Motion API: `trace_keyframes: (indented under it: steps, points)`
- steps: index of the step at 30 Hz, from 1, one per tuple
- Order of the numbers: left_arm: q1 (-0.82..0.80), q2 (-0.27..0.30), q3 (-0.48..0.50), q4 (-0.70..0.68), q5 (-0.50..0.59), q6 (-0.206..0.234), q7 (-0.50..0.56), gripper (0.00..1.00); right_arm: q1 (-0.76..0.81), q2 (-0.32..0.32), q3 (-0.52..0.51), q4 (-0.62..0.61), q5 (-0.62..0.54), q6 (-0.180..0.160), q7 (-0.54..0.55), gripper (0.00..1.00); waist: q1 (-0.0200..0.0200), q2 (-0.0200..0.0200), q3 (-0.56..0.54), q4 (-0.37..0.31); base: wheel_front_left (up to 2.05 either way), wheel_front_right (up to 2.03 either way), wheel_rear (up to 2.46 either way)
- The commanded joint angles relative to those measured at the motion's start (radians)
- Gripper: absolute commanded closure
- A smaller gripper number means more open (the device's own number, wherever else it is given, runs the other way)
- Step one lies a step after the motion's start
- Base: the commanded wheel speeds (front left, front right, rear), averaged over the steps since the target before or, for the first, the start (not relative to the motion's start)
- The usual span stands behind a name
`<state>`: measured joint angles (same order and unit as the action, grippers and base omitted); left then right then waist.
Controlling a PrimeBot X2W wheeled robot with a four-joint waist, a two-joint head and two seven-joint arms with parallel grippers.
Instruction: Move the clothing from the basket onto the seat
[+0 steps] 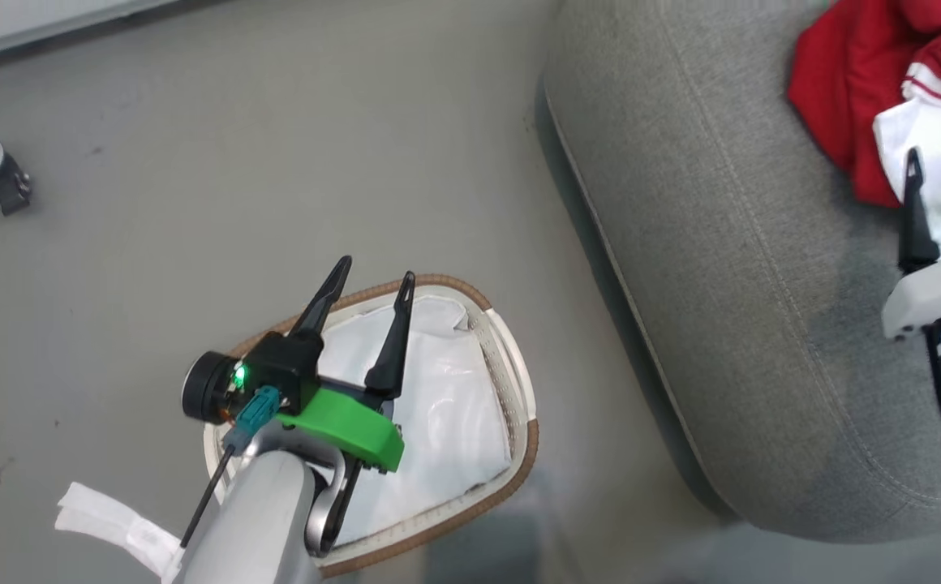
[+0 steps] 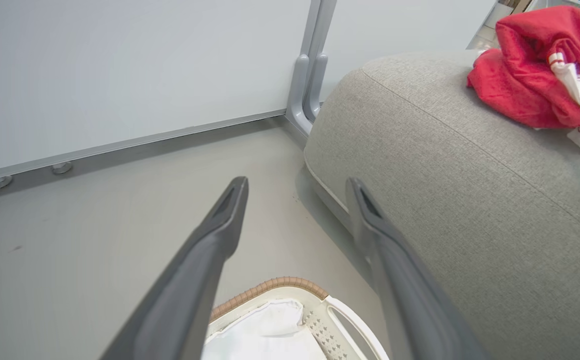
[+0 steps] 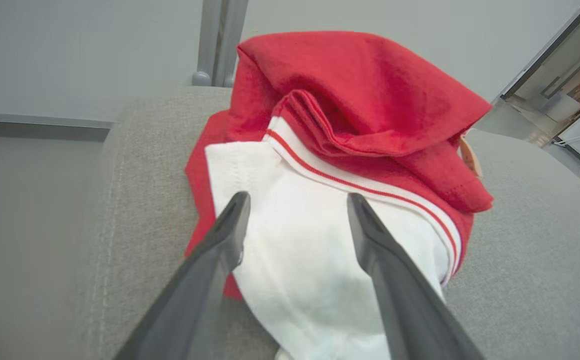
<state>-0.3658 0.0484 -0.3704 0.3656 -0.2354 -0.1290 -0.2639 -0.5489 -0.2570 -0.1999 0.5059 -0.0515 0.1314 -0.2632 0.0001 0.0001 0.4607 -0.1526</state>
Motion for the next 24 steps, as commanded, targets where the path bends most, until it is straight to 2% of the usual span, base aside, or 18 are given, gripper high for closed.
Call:
trace_keyframes:
  steps: [1,11,20,24]
  points:
    - [0.036,0.004,0.02,0.003,-0.001,0.002,-0.001,0.0,0.048,0.015,0.028,-0.027,0.024,-0.001,-0.002,0.0,-0.0001,-0.0001,-0.12,-0.007,0.0,0.0,0.0]
    - [0.178,0.004,0.17,0.01,0.01,0.044,-0.001,0.0,0.201,0.105,0.206,-0.128,0.141,-0.001,-0.002,0.0,-0.0001,-0.0001,-0.268,0.09,0.0,0.0,0.0]
    - [0.283,0.004,0.302,0.013,0.034,0.088,-0.001,0.0,0.31,0.165,0.283,-0.134,0.161,-0.001,-0.002,0.0,-0.0001,-0.0001,-0.357,0.185,0.0,0.0,0.0]
    - [0.332,0.004,0.34,0.017,0.038,0.083,-0.001,0.0,0.357,0.179,0.299,-0.128,0.167,-0.001,-0.002,0.0,-0.0001,-0.0001,-0.389,0.199,0.0,0.0,0.0]
